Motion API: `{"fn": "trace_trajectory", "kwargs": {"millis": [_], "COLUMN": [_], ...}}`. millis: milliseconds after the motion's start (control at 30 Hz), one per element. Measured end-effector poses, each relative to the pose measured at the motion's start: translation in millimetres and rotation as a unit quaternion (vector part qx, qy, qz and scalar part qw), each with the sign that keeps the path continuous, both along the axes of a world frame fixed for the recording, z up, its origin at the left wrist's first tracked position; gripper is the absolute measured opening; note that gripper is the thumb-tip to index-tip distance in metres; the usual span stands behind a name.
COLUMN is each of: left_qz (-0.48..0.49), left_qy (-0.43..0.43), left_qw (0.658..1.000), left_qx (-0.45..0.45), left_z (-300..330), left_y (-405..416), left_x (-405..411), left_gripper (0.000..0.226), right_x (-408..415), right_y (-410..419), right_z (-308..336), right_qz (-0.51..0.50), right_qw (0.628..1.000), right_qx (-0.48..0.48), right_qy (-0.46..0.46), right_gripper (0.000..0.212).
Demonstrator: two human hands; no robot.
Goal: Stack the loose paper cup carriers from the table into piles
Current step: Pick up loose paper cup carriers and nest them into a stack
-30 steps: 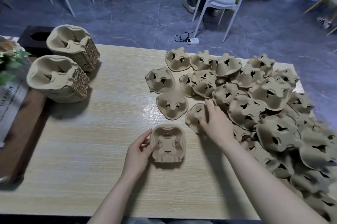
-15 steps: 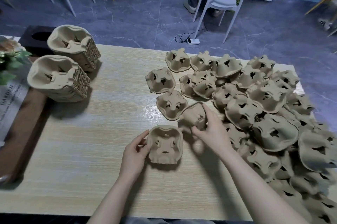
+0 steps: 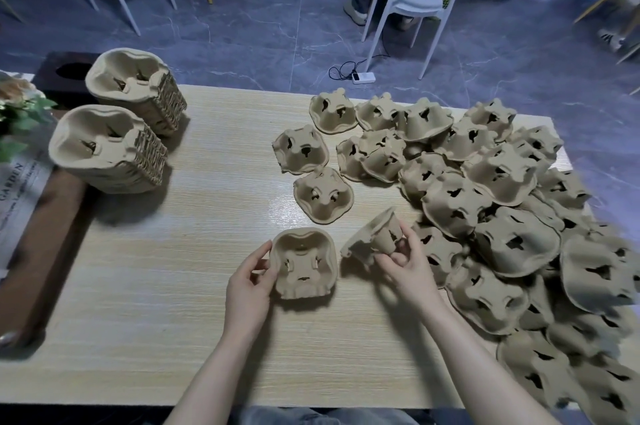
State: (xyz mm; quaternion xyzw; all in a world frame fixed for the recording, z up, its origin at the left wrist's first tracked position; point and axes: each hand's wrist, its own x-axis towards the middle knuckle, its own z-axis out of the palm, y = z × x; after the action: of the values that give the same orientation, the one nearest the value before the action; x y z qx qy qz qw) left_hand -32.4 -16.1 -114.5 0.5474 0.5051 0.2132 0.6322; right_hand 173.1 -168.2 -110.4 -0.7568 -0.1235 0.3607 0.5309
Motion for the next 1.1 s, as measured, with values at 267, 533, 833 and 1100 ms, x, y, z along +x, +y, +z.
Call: {"fn": "trace_trajectory", "kwargs": {"millis": [267,533,833,1100], "left_qz": [-0.021,-0.036,-0.035,-0.039], "left_qy": [0.005,0.008,0.005,0.008], "left_qw": [1.0,0.999,0.999,0.999], "left_qx": [0.011,-0.003,-0.002,-0.005], "left_z": [1.4,-4.9,-3.9,-4.4], "left_y": [-0.2,-1.3,-2.7,-2.2], "left_x": [6.1,8.0,8.8,8.8], "left_gripper": [0.032,0.034,0.034,0.034], "right_x": [-6.7,-13.7,-21.7,-18.7], "right_y": [-18.6,-24.3,-22.0,-20.2], "right_z": [-2.4,29.2,37.7,35.1], "right_qz": [0.025,0.112,0.074,0.075], "right_qw": [0.99,0.956,0.947,0.938], "right_qx": [-0.077,-0.112,-0.121,-0.127], "right_qy": [-0.111,-0.246,-0.287,-0.315], "right_gripper": [0.086,0.076,0.037,0.044]}}
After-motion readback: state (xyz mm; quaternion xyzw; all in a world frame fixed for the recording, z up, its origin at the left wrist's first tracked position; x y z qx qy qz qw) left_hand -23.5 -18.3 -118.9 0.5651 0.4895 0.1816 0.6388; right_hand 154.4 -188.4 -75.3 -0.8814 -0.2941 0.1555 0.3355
